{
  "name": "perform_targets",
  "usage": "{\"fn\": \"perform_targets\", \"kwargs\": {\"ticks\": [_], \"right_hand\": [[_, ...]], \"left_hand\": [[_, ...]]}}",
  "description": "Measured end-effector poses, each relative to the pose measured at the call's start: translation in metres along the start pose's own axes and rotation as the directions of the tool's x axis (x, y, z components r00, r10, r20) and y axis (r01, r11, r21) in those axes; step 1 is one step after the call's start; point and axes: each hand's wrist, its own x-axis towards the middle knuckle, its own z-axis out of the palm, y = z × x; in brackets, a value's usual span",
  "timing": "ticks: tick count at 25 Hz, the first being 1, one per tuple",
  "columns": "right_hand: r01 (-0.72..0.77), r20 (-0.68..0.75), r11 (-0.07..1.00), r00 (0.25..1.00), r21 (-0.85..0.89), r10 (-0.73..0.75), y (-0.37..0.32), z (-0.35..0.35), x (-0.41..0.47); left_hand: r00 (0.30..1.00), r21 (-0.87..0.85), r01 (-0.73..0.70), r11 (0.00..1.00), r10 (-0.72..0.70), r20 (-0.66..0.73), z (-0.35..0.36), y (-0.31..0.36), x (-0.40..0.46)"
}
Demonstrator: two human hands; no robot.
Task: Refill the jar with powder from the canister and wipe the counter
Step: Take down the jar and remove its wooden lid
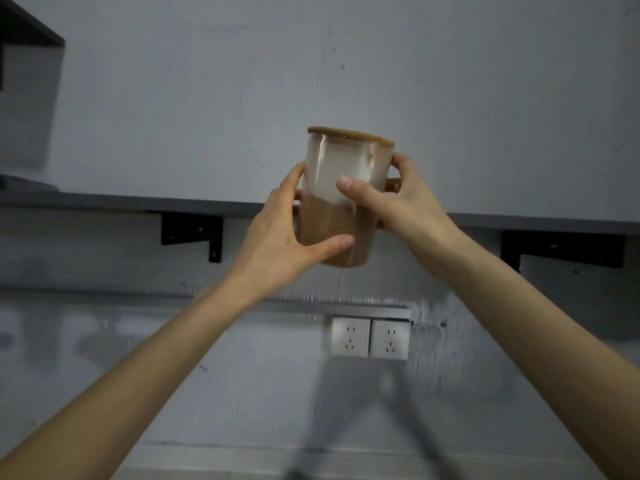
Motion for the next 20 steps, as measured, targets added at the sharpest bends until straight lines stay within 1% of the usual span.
{"fn": "perform_targets", "kwargs": {"ticks": [3,5,6,9,12,15,17,18,20], "right_hand": [[-0.04,0.021,0.999,0.999,-0.024,0.04,0.026,0.016,-0.042],[-0.093,0.053,0.993,0.994,-0.066,0.097,0.048,0.025,-0.068],[-0.137,0.077,0.987,0.987,-0.081,0.143,0.061,0.032,-0.085],[-0.228,0.145,0.971,0.961,-0.068,0.235,0.093,0.044,-0.126],[-0.362,0.217,0.932,0.908,-0.024,0.358,0.126,0.059,-0.174],[-0.488,0.285,0.873,0.836,-0.004,0.469,0.157,0.071,-0.225],[-0.591,0.282,0.806,0.778,0.029,0.561,0.174,0.081,-0.254],[-0.626,0.285,0.78,0.746,-0.01,0.602,0.18,0.086,-0.27],[-0.576,0.257,0.799,0.757,-0.174,0.601,0.189,0.096,-0.294]], "left_hand": [[0.995,-0.037,0.088,0.995,-0.086,0.055,0.006,-0.019,-0.046],[0.982,-0.023,0.165,0.986,-0.162,0.098,0.015,-0.033,-0.077],[0.971,-0.014,0.21,0.978,-0.207,0.121,0.021,-0.042,-0.097],[0.932,-0.067,0.327,0.943,-0.31,0.189,0.038,-0.064,-0.149],[0.867,-0.123,0.47,0.874,-0.431,0.251,0.054,-0.079,-0.206],[0.785,-0.187,0.603,0.775,-0.536,0.309,0.07,-0.089,-0.263],[0.724,-0.206,0.679,0.704,-0.596,0.347,0.077,-0.097,-0.295],[0.686,-0.195,0.718,0.668,-0.631,0.363,0.082,-0.1,-0.311],[0.634,-0.181,0.765,0.618,-0.675,0.378,0.087,-0.105,-0.333]]}}
